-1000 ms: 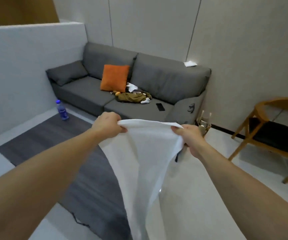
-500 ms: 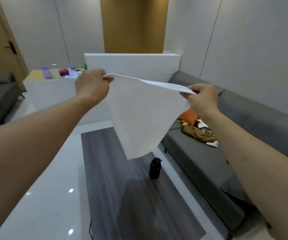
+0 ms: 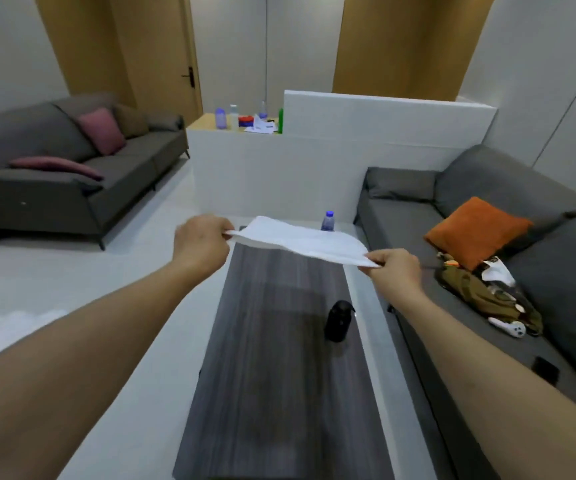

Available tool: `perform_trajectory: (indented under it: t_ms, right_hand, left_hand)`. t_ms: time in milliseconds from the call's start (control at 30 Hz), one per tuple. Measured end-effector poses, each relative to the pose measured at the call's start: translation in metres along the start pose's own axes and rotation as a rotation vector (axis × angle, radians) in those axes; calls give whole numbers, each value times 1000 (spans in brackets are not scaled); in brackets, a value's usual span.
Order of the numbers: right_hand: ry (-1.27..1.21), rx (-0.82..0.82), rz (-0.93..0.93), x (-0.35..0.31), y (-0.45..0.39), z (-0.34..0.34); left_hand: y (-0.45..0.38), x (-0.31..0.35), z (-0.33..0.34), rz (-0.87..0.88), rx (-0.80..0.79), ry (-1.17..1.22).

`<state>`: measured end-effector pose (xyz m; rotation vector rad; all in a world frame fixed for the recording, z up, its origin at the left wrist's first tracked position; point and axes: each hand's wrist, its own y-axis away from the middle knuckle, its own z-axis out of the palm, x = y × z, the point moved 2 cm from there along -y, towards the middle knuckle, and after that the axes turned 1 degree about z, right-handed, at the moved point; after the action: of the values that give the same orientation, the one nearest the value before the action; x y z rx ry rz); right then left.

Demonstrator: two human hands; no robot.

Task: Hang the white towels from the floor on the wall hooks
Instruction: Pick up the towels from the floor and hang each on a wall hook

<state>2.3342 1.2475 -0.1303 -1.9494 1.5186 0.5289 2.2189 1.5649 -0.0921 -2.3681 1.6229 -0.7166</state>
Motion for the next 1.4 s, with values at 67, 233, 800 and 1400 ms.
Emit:
perform_trajectory:
  t_ms: [67, 233, 800, 1400]
  right_hand:
    - [25, -77, 26, 19, 15, 24]
    - [105, -335, 127, 80, 63, 94]
    - [416, -1101, 387, 175, 96, 253]
    - [373, -349, 571, 221, -95, 364]
  left_hand:
    - [28, -9, 24, -51, -98, -60]
    - [101, -40, 97, -103, -310, -160]
    - [186, -153, 287, -275, -1246, -117]
    - [-33, -180, 470, -285, -595, 114]
